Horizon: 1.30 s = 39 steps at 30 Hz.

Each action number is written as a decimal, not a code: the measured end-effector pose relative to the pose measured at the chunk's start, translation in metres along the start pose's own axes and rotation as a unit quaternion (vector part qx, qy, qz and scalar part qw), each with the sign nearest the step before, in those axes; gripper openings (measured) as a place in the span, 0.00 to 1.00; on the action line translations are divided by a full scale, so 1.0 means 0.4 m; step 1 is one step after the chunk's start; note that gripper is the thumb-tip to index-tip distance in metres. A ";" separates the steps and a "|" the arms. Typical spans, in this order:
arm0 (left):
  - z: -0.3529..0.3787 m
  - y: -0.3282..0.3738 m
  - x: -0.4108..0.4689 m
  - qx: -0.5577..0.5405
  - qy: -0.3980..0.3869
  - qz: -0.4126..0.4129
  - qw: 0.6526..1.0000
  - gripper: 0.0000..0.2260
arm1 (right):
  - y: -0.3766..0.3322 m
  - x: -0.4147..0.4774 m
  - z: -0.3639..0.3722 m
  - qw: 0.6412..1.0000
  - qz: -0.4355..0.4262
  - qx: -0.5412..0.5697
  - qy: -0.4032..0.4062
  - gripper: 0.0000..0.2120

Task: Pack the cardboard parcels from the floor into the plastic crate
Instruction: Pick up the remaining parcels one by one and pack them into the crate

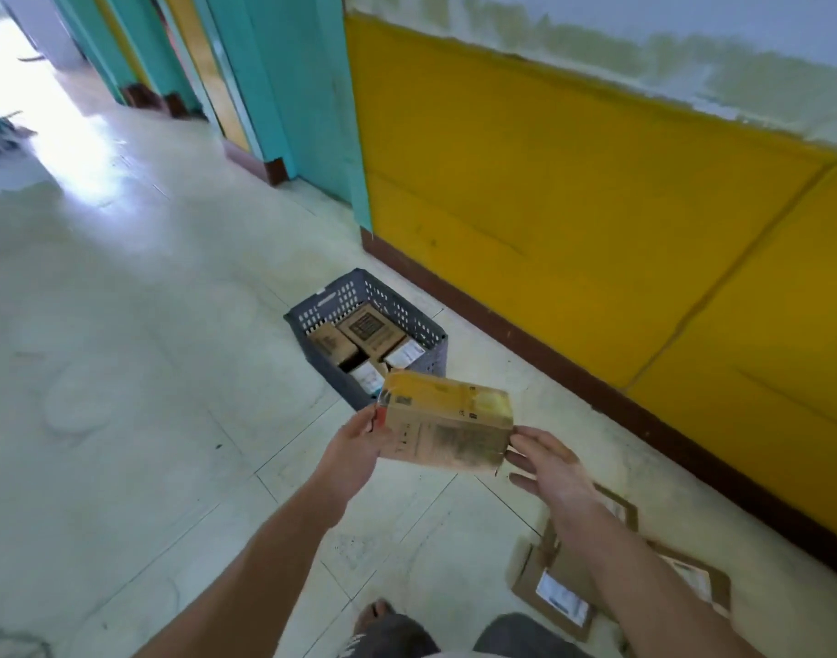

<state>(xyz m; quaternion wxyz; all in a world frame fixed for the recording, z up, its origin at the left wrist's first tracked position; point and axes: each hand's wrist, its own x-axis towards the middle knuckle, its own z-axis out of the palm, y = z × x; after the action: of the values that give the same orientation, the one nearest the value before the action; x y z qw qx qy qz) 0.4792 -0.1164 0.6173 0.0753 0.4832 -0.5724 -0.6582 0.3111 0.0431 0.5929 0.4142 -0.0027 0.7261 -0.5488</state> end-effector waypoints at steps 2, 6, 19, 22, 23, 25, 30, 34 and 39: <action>-0.092 0.002 0.028 -0.006 -0.011 0.003 1.000 0.17 | -0.016 0.017 0.103 1.000 0.006 -0.004 -0.010 0.07; -0.215 0.015 0.126 -0.010 -0.002 -0.004 1.000 0.19 | -0.053 0.063 0.237 0.999 0.013 -0.023 -0.019 0.07; -0.353 0.229 0.669 0.026 -0.025 -0.026 0.999 0.14 | -0.261 0.512 0.499 0.999 0.041 0.015 0.016 0.09; -0.373 0.288 0.776 0.017 -0.029 -0.038 0.999 0.13 | -0.328 0.604 0.545 0.998 0.061 0.016 0.020 0.09; -0.381 0.307 0.808 0.017 -0.027 -0.042 0.999 0.13 | -0.352 0.631 0.559 0.998 0.060 0.012 0.018 0.10; -0.399 0.332 0.878 0.033 -0.025 -0.055 0.998 0.13 | -0.397 0.685 0.580 0.998 0.066 0.008 0.016 0.09; -0.442 0.372 1.054 0.034 -0.041 -0.090 0.995 0.13 | -0.464 0.800 0.644 0.997 0.076 -0.005 0.030 0.08; -0.463 0.391 1.192 0.079 -0.057 -0.097 0.991 0.11 | -0.470 0.883 0.715 0.993 0.096 0.009 0.063 0.07; -0.524 0.373 1.379 0.125 -0.132 -0.102 0.978 0.11 | -0.435 0.987 0.843 0.979 0.154 0.036 0.132 0.07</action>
<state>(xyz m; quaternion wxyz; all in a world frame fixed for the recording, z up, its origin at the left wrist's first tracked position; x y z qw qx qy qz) 0.2751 -0.6685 0.4629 -0.1297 0.4534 -0.6025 -0.6439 0.1772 -0.4752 0.4772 0.3937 0.1966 0.7458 -0.5001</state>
